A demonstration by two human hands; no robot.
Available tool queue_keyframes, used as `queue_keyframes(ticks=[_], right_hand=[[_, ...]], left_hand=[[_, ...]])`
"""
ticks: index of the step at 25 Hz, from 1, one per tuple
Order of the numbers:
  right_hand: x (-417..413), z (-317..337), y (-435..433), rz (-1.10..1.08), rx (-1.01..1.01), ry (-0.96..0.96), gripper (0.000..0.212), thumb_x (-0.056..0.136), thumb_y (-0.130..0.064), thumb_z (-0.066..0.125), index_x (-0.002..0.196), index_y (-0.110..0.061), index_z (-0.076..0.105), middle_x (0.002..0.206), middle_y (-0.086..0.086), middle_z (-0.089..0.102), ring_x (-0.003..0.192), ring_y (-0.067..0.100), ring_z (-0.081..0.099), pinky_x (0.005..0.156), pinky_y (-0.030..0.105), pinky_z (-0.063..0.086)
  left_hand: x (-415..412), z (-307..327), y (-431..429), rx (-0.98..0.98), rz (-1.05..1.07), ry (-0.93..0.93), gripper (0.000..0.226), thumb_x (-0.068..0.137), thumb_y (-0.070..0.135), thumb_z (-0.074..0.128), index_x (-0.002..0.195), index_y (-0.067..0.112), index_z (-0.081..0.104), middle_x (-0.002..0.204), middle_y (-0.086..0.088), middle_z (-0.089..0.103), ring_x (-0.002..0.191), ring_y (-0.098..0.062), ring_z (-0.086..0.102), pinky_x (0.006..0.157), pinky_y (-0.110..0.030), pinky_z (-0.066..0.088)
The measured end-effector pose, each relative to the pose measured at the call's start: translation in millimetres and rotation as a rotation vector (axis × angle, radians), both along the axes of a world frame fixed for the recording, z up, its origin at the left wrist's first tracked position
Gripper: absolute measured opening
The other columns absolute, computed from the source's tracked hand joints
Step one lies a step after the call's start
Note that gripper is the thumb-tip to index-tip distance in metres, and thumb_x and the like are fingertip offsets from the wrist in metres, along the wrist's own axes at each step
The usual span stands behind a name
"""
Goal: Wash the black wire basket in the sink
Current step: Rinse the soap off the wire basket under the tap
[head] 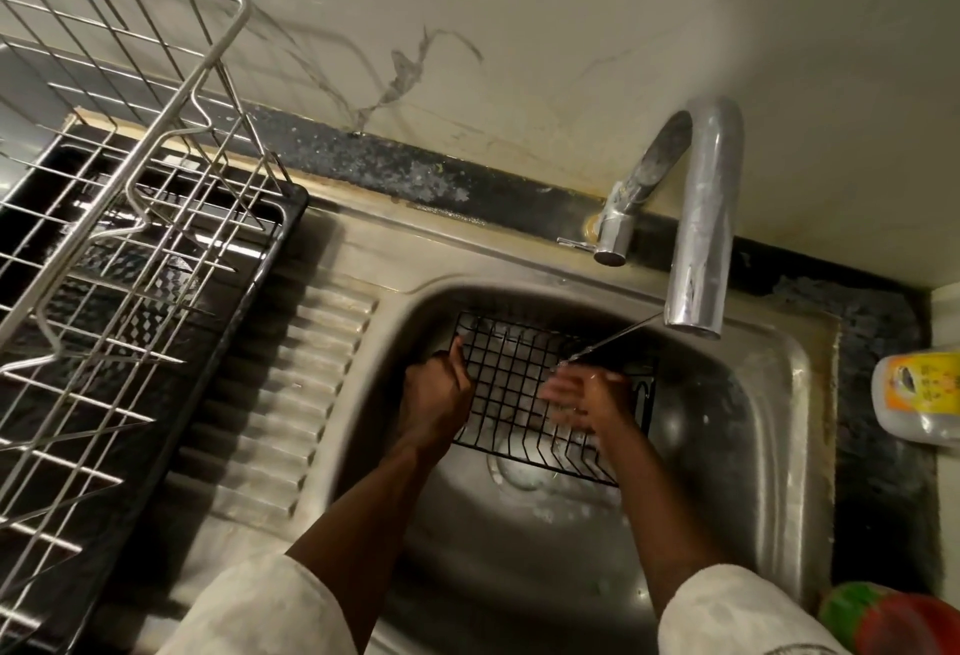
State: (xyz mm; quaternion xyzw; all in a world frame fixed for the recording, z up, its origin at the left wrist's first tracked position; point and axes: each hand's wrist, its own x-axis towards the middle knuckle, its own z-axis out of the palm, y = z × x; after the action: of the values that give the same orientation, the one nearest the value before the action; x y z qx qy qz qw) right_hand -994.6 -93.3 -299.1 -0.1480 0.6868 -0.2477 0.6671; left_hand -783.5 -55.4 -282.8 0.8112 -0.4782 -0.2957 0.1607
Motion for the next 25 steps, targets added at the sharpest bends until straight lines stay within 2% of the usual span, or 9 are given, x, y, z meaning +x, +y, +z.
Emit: queue_keyframes(ticks=[3, 7, 11, 13, 15, 17, 19, 21, 25], right_hand=[[23.1, -7.0, -2.5, -0.256, -0.022, -0.126, 0.02, 0.101, -0.018, 0.049, 0.096, -0.006, 0.064, 0.092, 0.015, 0.071, 0.081, 0.026, 0.07, 0.065, 0.033, 0.06], [23.8, -7.1, 22.0, 0.31, 0.038, -0.064, 0.02, 0.091, -0.007, 0.067, 0.107, 0.006, 0.069, 0.098, 0.022, 0.075, 0.084, 0.033, 0.076, 0.08, 0.047, 0.062], [15.2, -18.0, -14.0, -0.283, -0.093, -0.009, 0.014, 0.098, -0.002, 0.052, 0.102, 0.007, 0.063, 0.104, 0.028, 0.068, 0.058, 0.02, 0.073, 0.052, 0.03, 0.06], [26.7, -21.8, -2.6, -0.34, -0.16, 0.033, 0.01, 0.098, 0.001, 0.055, 0.107, 0.003, 0.06, 0.104, 0.032, 0.069, 0.063, 0.027, 0.073, 0.055, 0.033, 0.061], [33.2, -16.0, 21.5, -0.117, -0.212, 0.12, 0.017, 0.097, -0.005, 0.061, 0.114, -0.008, 0.061, 0.096, 0.022, 0.073, 0.074, 0.032, 0.074, 0.06, 0.037, 0.061], [21.6, -7.0, 41.3, 0.218, -0.505, 0.433, 0.009, 0.094, -0.013, 0.069, 0.103, -0.016, 0.071, 0.092, 0.009, 0.074, 0.083, 0.028, 0.074, 0.07, 0.039, 0.062], [9.3, 2.8, 42.5, 0.365, -0.94, 0.816, 0.013, 0.094, -0.01, 0.069, 0.102, -0.014, 0.077, 0.108, 0.006, 0.073, 0.103, 0.019, 0.068, 0.088, 0.036, 0.058], [9.6, 11.8, 27.2, 0.498, -1.182, 0.983, 0.022, 0.097, -0.008, 0.062, 0.115, -0.01, 0.075, 0.128, 0.01, 0.066, 0.123, 0.022, 0.058, 0.105, 0.035, 0.048], [45.5, 16.5, 4.3, 1.043, -1.019, 1.031, 0.039, 0.099, -0.018, 0.047, 0.134, -0.021, 0.063, 0.126, 0.005, 0.068, 0.115, 0.03, 0.063, 0.1, 0.049, 0.047]], left_hand=[[-1.1, 1.9, 1.3, -0.032, 0.02, 0.0, 0.07, 0.104, 0.052, 0.025, 0.056, 0.008, 0.052, 0.051, -0.008, 0.06, 0.05, -0.024, 0.063, 0.052, -0.036, 0.056], [-2.2, 1.4, 0.6, -0.026, 0.006, 0.01, 0.072, 0.104, 0.052, 0.025, 0.057, 0.008, 0.057, 0.047, -0.004, 0.059, 0.044, -0.018, 0.061, 0.047, -0.035, 0.055], [-0.4, 2.3, 0.0, -0.001, -0.007, -0.012, 0.074, 0.103, 0.055, 0.022, 0.057, 0.009, 0.057, 0.047, -0.001, 0.058, 0.044, -0.015, 0.06, 0.048, -0.03, 0.054], [0.9, 1.9, -1.0, 0.026, -0.008, 0.008, 0.076, 0.102, 0.058, 0.02, 0.058, 0.009, 0.057, 0.047, -0.002, 0.058, 0.043, -0.015, 0.06, 0.046, -0.032, 0.054], [1.0, 6.2, -0.7, 0.056, 0.003, 0.034, 0.073, 0.103, 0.054, 0.025, 0.058, 0.008, 0.058, 0.047, -0.003, 0.059, 0.043, -0.015, 0.061, 0.046, -0.031, 0.054], [0.7, 14.5, 1.7, 0.074, 0.034, 0.059, 0.071, 0.104, 0.051, 0.03, 0.059, 0.005, 0.06, 0.048, -0.004, 0.06, 0.043, -0.016, 0.062, 0.045, -0.029, 0.054], [3.6, 17.8, 3.7, 0.092, 0.02, 0.052, 0.07, 0.104, 0.05, 0.03, 0.06, 0.005, 0.06, 0.049, -0.004, 0.06, 0.044, -0.016, 0.061, 0.045, -0.024, 0.051], [4.7, 21.2, 8.4, 0.124, 0.005, 0.036, 0.069, 0.105, 0.047, 0.031, 0.058, 0.005, 0.058, 0.048, -0.002, 0.057, 0.043, -0.012, 0.058, 0.042, -0.018, 0.041], [2.9, 24.2, 14.4, 0.118, -0.033, 0.019, 0.066, 0.106, 0.043, 0.033, 0.054, 0.008, 0.055, 0.046, 0.001, 0.055, 0.046, -0.015, 0.06, 0.041, -0.016, 0.033]])
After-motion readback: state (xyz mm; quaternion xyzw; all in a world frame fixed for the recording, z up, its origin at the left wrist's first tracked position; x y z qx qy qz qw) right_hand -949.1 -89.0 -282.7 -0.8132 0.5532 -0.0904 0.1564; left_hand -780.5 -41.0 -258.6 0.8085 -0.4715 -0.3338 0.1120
